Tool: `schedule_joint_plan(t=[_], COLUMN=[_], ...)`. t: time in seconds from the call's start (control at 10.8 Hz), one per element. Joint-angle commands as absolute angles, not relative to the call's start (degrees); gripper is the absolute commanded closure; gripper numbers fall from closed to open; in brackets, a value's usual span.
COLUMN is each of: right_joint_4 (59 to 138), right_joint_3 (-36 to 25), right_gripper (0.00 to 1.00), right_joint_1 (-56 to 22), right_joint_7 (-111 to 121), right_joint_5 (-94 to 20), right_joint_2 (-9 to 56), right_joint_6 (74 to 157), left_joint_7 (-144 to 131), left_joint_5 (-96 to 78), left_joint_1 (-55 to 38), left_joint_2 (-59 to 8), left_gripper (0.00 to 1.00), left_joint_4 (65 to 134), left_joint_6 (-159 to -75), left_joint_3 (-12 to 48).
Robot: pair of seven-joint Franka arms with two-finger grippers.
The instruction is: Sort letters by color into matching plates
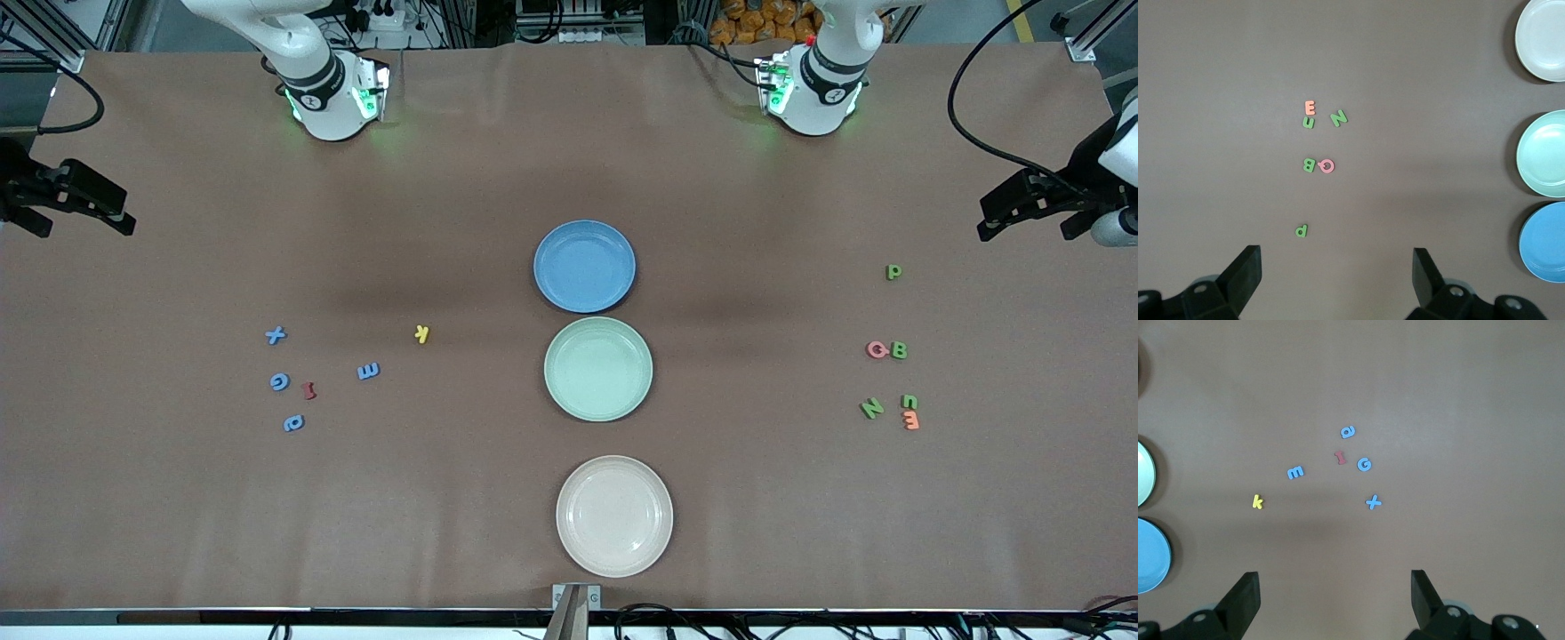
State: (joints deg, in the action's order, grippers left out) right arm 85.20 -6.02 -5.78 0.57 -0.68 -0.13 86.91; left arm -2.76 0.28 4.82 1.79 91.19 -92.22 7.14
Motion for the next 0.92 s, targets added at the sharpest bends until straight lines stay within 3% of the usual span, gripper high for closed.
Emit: schedule_joint_plan(t=[0.0, 0.65, 0.83], right_joint_4=[85.52, 85.69, 85.87], right_joint_3=[-5.36, -5.36, -5.36], right_gripper=[0.0, 0.0, 0.0], right_joint_1=[-5.36, -5.36, -5.27], right_joint_7=[0.35, 0.62, 0.62], right_joint_5=[-0.88, -0.88, -0.97], right_joint_2=[-0.7, -0.7, -0.7], right_joint_6=[86.57, 86.48, 86.57], left_joint_7=[-1.14, -1.23, -0.8], left_joint_5=[0.97, 0.88, 1.05], left_joint_1=[5.18, 5.36, 6.94], left_joint_2=[2.55, -1.22, -1.41], left_gripper=[0.0, 0.0, 0.0], left_joint_4=[91.23, 92.46, 96.48], left_joint_6=[-91.32, -92.37, -96.56], left_joint_3=[7.21, 7.21, 7.21])
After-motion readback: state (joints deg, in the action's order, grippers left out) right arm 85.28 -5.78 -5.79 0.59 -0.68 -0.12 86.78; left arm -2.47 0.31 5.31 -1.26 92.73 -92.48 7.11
